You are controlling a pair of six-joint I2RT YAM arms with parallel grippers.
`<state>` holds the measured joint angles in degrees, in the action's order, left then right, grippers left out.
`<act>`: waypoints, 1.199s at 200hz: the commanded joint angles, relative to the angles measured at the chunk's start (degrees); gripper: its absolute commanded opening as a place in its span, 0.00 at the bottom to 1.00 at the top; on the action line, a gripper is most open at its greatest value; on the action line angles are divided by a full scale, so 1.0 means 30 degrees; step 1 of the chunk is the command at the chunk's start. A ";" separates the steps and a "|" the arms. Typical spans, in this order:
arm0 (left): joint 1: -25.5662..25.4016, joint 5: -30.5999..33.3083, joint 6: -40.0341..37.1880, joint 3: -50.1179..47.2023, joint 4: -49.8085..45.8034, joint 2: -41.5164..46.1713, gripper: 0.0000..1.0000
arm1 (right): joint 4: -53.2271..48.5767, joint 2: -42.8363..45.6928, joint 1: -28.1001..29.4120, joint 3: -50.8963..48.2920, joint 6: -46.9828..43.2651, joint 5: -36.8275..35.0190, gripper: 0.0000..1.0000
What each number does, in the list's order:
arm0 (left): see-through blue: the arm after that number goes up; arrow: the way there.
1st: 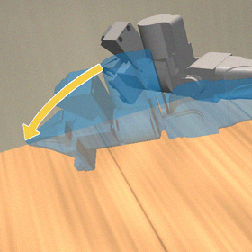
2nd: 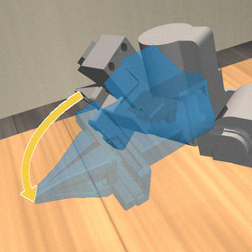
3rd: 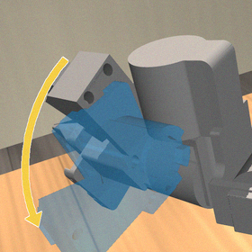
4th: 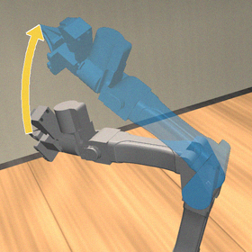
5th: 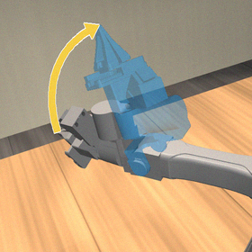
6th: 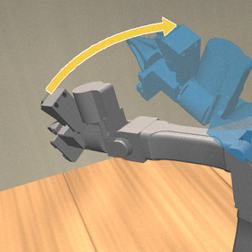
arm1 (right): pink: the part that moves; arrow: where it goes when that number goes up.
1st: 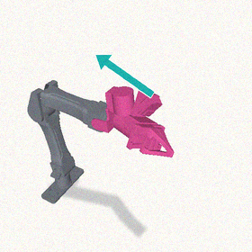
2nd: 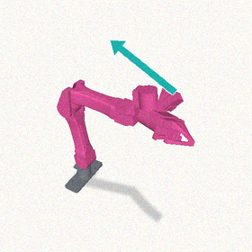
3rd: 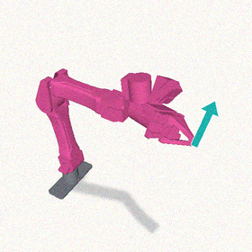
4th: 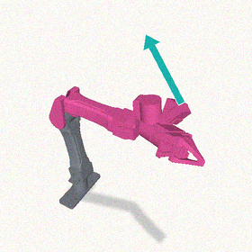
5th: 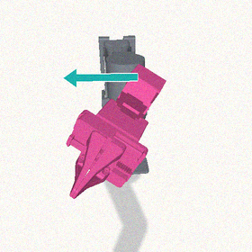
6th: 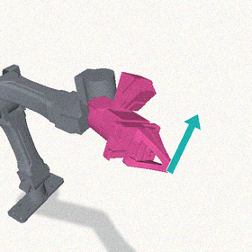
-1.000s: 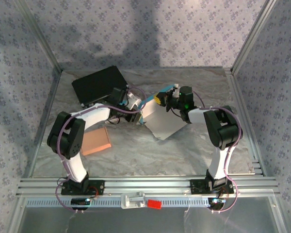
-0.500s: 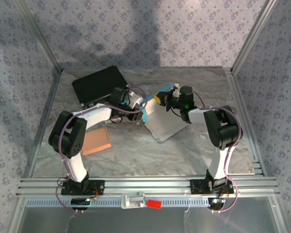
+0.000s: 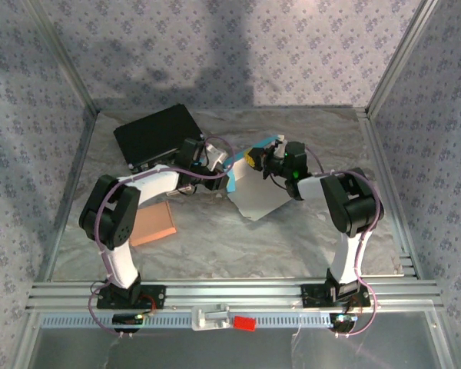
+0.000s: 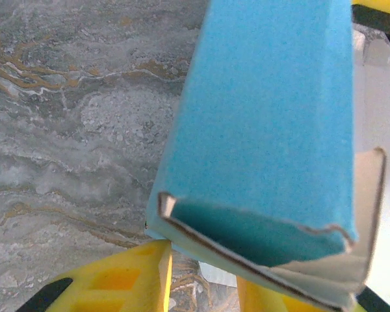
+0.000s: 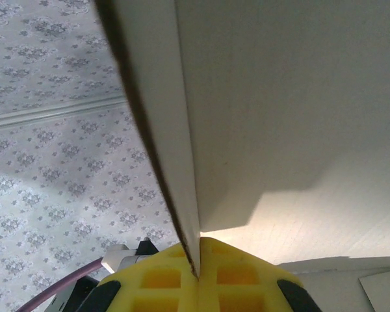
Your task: Fold the paper box
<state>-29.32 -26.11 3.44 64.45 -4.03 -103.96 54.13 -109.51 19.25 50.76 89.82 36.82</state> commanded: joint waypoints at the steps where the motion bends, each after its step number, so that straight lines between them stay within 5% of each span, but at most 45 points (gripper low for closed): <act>1: -0.0244 0.0820 0.0679 0.0024 0.1095 -0.0354 0.31 | 0.0993 -0.0566 0.0364 -0.0649 0.0328 -0.0163 0.00; 240: -0.2540 0.8648 0.6875 -0.0826 0.4114 -0.1468 0.16 | 0.3409 -0.0942 0.1722 -0.1873 0.1582 -0.2638 0.00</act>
<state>-35.86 -3.40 22.26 61.43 8.45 -105.21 65.56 -111.55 21.82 46.68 93.97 25.30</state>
